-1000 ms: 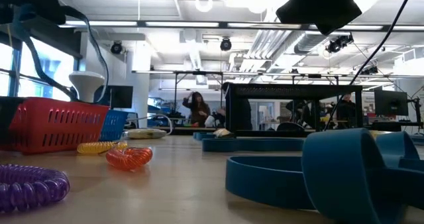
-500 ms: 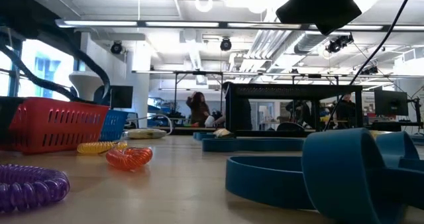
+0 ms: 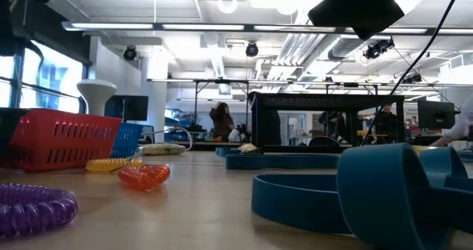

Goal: Pick & Place Office Desk Supplies
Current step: Put the blue rubber band into the bin

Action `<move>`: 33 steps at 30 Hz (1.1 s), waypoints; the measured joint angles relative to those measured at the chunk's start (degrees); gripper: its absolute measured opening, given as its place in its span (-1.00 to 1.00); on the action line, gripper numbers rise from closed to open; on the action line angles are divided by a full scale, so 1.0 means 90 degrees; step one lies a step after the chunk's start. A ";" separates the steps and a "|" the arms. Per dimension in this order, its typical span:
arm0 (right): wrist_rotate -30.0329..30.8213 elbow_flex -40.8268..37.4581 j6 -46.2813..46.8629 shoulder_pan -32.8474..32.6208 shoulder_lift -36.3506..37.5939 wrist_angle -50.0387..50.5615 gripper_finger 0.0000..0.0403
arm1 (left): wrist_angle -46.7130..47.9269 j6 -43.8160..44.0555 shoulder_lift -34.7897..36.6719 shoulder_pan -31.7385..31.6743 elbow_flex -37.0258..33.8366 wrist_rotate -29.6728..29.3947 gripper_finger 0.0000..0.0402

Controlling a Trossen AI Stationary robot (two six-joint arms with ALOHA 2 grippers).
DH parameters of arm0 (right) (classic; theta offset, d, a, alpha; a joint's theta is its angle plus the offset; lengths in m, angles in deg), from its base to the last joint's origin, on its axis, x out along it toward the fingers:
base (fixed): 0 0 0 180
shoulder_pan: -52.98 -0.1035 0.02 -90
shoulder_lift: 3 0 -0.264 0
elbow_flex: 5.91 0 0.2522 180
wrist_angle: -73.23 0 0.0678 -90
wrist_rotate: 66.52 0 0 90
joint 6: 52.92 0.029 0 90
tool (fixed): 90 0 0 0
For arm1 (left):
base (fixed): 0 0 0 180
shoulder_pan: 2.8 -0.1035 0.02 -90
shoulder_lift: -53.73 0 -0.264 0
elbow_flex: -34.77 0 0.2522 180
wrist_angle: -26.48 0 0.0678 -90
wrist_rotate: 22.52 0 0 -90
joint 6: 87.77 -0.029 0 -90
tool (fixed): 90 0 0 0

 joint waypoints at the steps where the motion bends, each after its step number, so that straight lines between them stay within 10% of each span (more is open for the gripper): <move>1: -0.0001 0.0000 0.0002 0.0000 0.0000 0.0000 0.22 | 0.0105 0.0033 0.0000 0.0000 0.0000 0.0008 -0.99; 33: 0.0080 0.0000 -0.0119 0.0089 0.0000 0.0017 0.22 | -0.0812 -0.3551 -0.1422 -0.1739 -0.0102 0.0837 -0.99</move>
